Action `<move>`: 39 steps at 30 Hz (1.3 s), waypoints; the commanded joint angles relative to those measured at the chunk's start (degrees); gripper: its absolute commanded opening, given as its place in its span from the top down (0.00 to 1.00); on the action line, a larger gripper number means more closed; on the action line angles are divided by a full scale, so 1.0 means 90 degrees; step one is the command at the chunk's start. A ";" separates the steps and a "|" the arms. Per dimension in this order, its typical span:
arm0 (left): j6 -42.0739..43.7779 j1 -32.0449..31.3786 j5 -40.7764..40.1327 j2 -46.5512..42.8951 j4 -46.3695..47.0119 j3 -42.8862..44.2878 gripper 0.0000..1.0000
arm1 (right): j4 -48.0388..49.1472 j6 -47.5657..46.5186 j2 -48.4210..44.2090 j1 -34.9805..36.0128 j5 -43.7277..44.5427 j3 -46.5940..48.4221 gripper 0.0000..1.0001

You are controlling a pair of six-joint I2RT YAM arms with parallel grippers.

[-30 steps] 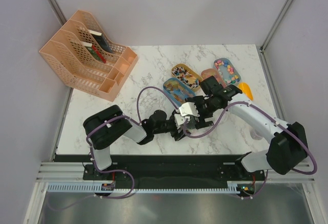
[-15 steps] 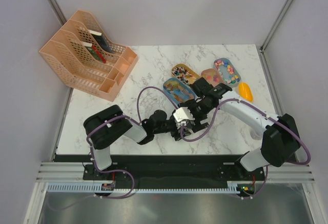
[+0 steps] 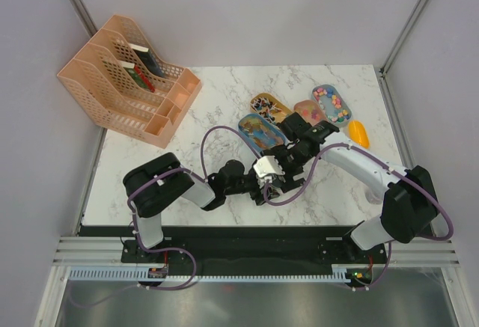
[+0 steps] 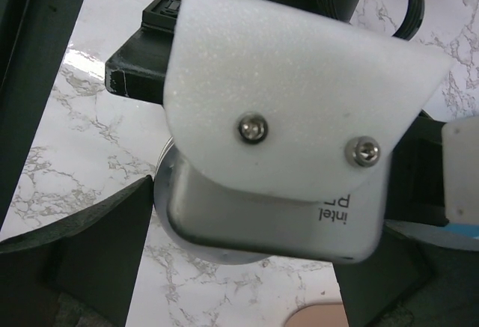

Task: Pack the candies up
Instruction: Screw the bottle lid onto the packing bottle.

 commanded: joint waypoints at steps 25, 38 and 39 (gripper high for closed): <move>0.0340 -0.0038 -0.0093 0.0457 -0.1287 -0.0014 0.76 | 0.0178 0.2766 0.0854 0.0122 0.0452 -0.0358 0.27; 0.0320 0.0001 -0.0024 0.0457 -0.1326 0.0016 0.76 | 0.0256 0.4768 0.0855 0.0200 0.0423 -0.0163 0.29; 0.0320 0.0001 -0.0024 0.0457 -0.1326 0.0016 0.76 | 0.0247 0.4916 0.0913 0.0200 0.0355 -0.0124 0.29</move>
